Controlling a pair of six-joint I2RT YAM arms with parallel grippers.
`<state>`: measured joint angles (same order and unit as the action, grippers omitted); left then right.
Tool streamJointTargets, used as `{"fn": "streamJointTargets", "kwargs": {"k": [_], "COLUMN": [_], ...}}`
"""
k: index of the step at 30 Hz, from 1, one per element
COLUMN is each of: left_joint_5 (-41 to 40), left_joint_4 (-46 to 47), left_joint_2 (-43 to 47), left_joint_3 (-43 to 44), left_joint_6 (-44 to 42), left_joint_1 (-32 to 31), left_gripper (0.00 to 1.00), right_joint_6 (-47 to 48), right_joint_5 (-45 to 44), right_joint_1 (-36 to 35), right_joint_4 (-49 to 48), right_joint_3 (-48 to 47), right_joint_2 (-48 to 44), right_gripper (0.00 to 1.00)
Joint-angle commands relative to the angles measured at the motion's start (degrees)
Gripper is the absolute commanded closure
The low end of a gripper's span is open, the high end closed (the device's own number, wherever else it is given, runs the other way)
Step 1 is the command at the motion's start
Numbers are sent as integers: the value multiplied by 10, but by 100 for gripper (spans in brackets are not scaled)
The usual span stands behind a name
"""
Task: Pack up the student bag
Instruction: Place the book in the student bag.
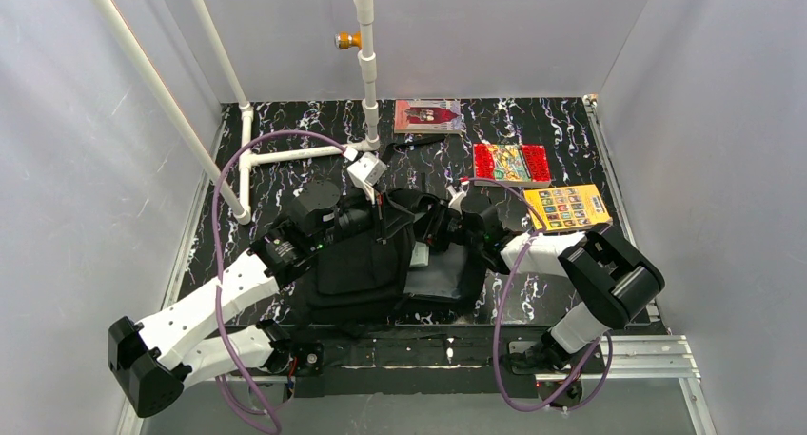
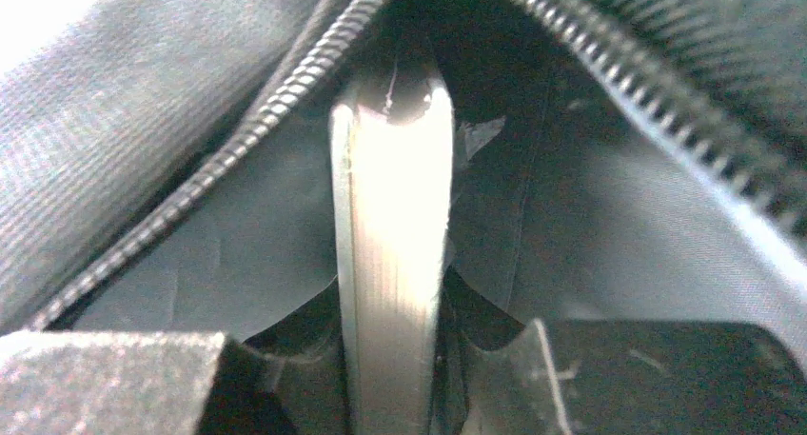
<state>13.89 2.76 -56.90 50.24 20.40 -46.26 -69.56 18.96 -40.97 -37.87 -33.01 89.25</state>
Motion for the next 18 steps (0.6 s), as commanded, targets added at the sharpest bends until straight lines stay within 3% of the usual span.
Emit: {"fn": "streamJointTargets", "kwargs": {"k": [1,5,10,18], "left_joint_5": [-76,-82,-74,-48], "left_joint_4": [29,-19,-25,-74], "left_joint_2": [-8,-44,-49,9], "left_joint_3": [33,92,100,30], "left_joint_6": [-8,-30,-58,-128], "left_joint_1": [-1,0,2,9], "left_gripper": [100,100,100,100], "right_joint_6": [16,47,60,45], "right_joint_5": [-60,-95,-76,81], "right_joint_1": [-3,-3,-3,-2], "right_joint_4": [-133,-98,-84,-79], "right_joint_3": [-24,-61,-97,-92], "right_joint_2": [-24,-30,-1,65], "right_gripper": [99,99,99,99]}}
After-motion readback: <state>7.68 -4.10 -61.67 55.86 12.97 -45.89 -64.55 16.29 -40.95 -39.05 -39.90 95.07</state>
